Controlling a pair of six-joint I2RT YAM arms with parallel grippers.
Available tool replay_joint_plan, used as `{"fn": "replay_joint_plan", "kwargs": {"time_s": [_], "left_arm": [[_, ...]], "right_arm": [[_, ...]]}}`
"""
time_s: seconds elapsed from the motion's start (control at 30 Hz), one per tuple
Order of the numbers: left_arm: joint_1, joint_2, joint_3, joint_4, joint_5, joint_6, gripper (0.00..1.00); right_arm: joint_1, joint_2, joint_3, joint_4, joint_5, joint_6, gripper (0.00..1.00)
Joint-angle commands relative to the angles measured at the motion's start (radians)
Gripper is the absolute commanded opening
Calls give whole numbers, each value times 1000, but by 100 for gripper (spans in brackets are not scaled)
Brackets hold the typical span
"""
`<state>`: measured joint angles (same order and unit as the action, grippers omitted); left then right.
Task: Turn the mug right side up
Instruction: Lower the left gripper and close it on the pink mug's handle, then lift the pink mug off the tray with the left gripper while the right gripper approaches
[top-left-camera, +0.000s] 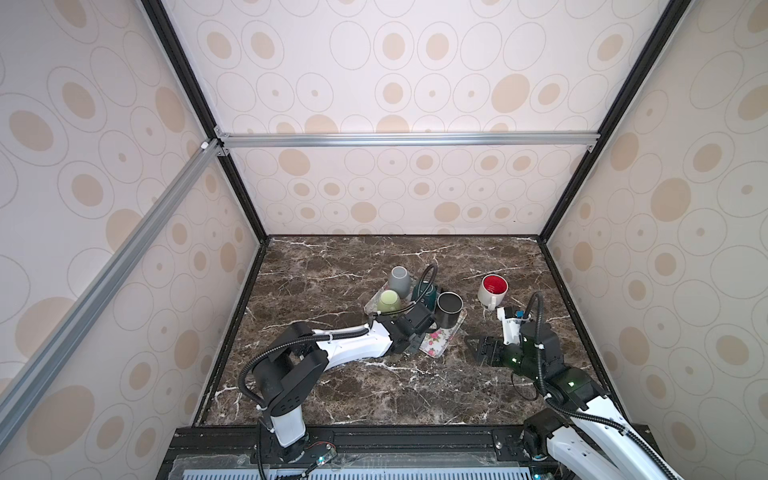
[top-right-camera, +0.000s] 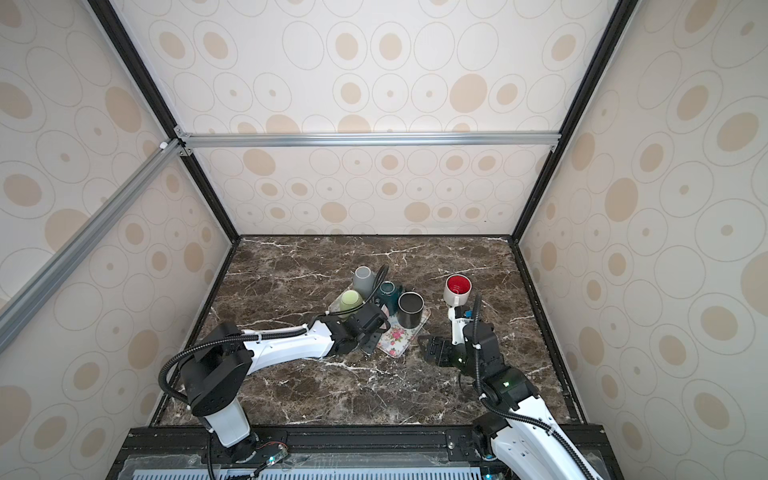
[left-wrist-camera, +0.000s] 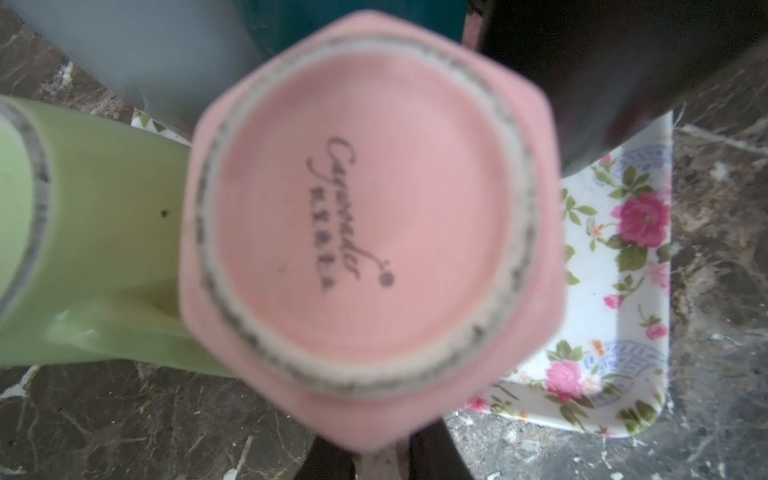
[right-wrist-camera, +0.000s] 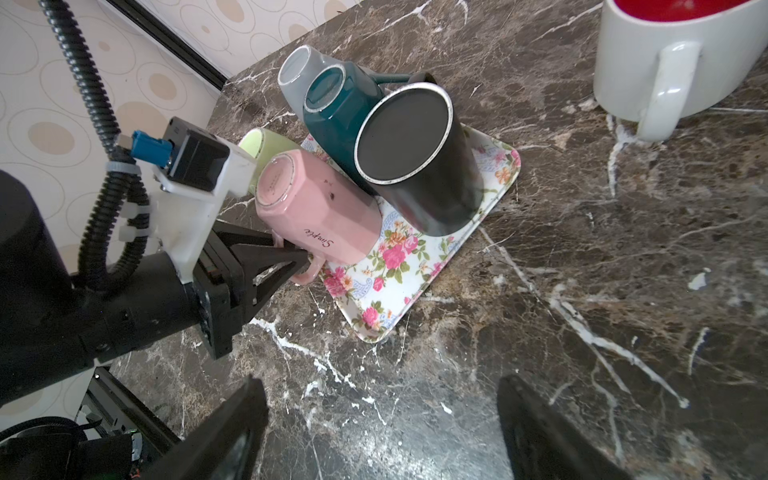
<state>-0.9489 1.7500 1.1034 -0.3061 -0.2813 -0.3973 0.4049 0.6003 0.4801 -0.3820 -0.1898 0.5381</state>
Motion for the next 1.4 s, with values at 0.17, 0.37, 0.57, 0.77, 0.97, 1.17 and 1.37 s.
{"fn": "replay_joint_plan", "kwargs": {"time_s": [0.17, 0.37, 0.57, 0.77, 0.97, 1.17, 1.37], "left_arm": [[-8, -1, 52, -30, -33, -8, 13], [-8, -16, 46, -21, -31, -6, 0], [-8, -40, 33, 8, -11, -9, 0], [-6, -100, 16, 70, 12, -9, 0], [1, -149, 34, 110, 79, -2, 0], [12, -196, 37, 141, 131, 3, 0], [32, -245, 50, 192, 193, 3, 0]], "right_arm": [[6, -5, -12, -14, -3, 12, 90], [5, -4, -20, -7, -8, 23, 90], [5, -7, -25, -8, -13, 31, 90], [5, -13, -36, 5, -16, 42, 90], [5, -2, -45, 41, -47, 72, 89], [5, -13, -63, 72, -69, 100, 89], [6, -34, -102, 194, -125, 149, 89]]}}
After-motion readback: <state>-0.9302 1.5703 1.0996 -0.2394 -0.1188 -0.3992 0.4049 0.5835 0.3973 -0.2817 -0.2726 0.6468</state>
